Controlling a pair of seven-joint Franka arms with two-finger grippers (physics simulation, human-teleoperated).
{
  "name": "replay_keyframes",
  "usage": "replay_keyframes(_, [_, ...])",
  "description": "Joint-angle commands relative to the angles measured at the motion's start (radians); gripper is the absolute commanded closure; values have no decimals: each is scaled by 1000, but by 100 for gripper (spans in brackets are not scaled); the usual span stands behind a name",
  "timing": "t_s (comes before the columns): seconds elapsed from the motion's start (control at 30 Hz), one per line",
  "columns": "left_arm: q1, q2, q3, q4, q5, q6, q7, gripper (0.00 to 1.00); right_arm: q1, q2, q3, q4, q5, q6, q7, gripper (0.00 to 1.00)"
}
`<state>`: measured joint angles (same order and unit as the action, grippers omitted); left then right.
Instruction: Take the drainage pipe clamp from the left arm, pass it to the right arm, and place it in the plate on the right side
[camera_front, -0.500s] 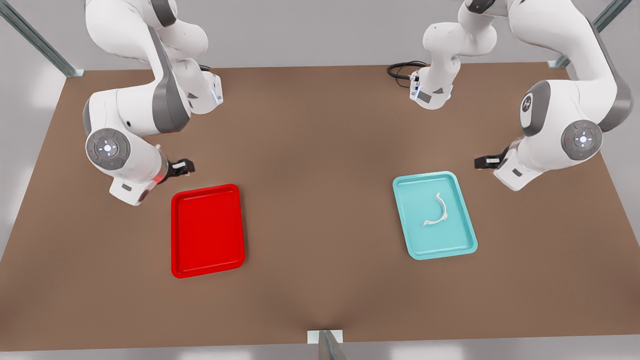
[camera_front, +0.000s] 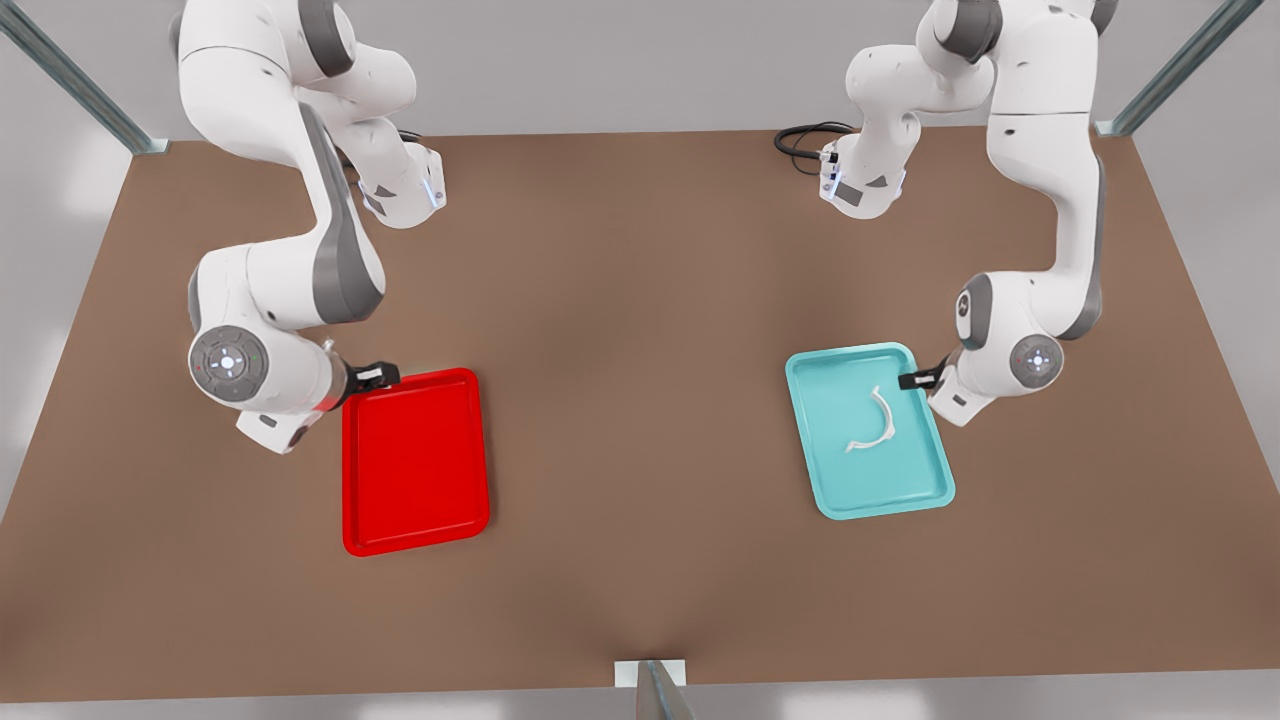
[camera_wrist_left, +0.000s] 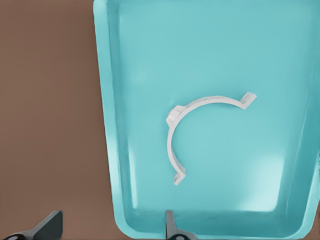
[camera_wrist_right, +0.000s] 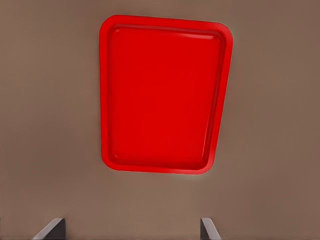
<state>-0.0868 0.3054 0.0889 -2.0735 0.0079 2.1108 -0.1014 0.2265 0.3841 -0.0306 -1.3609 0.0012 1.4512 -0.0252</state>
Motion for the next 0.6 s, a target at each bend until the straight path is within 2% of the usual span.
replay_keyframes(0.0, [2,14,0,-5,-14,184,3,0,-1,-1,0,-15,22,55,25,0])
replay_keyframes(0.1, [7,31,-1,-71,-35,281,0,0,-1,-7,0,-44,22,74,25,0])
replay_keyframes(0.37, [-30,63,-3,-165,-81,340,-4,0,-3,-2,0,-70,23,84,27,0])
replay_keyframes(0.57, [-30,69,-8,-206,-81,388,-104,0,-1,1,3,-204,22,241,21,0])
